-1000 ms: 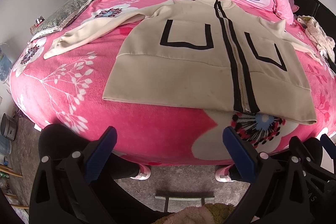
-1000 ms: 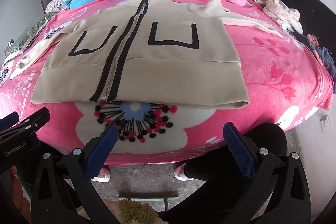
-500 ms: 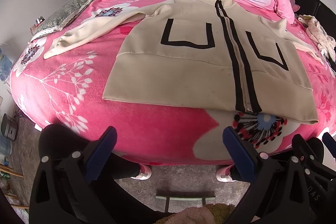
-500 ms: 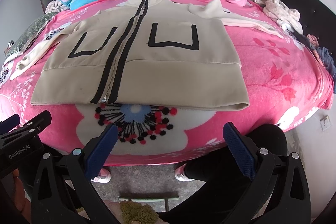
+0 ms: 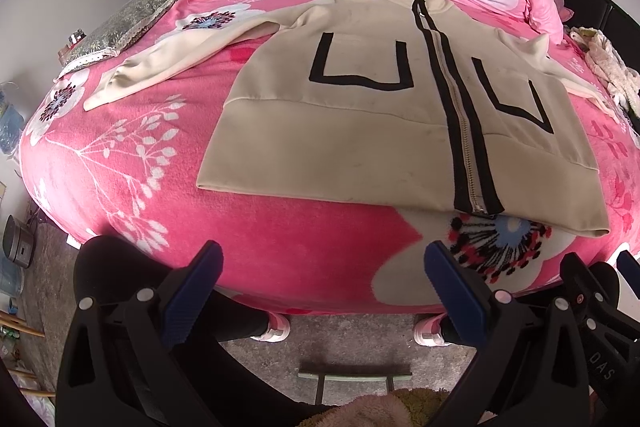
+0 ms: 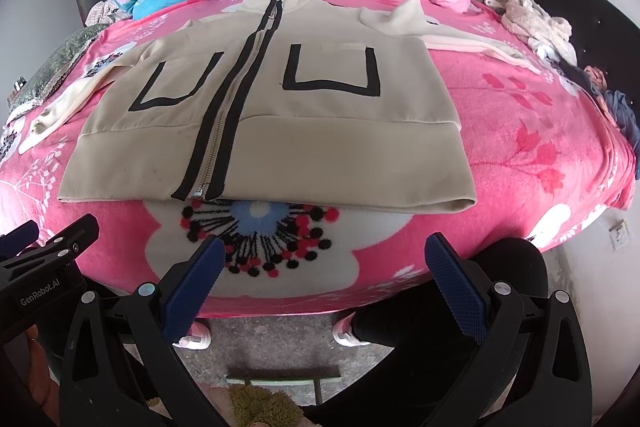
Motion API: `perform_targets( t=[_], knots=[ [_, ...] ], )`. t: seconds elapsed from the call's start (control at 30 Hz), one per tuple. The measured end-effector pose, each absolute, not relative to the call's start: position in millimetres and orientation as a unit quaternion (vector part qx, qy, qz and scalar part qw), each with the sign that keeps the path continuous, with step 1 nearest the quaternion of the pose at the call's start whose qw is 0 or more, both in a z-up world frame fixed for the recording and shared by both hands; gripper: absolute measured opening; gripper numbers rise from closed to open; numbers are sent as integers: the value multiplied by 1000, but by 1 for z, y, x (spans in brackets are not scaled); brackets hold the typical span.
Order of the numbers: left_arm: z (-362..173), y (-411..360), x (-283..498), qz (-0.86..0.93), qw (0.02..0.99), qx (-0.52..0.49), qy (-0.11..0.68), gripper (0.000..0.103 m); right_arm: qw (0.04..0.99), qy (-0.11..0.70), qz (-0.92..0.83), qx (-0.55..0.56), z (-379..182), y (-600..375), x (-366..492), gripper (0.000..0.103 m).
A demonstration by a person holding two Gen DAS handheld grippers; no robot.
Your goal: Fold large clothes
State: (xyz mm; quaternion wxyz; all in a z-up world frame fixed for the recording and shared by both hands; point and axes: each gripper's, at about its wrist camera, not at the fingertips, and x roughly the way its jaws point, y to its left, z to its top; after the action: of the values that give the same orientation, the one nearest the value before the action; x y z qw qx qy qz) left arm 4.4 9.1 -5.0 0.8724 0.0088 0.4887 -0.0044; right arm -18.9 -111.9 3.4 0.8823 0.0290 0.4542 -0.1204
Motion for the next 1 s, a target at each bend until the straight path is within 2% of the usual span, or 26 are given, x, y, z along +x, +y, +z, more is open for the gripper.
perform_targets(
  t=[0.33, 0.77, 1.0],
  knots=[
    [-7, 11, 13, 2, 875, 20, 484, 99, 886, 447, -118, 29, 10, -111, -9, 96],
    [-7, 29, 68, -17, 881, 17, 473, 99, 904, 414, -107, 1, 18, -109, 27, 96],
    [6, 59, 115, -49, 894, -51, 443, 99, 915, 398, -60, -9, 25, -101, 80, 96]
  ],
)
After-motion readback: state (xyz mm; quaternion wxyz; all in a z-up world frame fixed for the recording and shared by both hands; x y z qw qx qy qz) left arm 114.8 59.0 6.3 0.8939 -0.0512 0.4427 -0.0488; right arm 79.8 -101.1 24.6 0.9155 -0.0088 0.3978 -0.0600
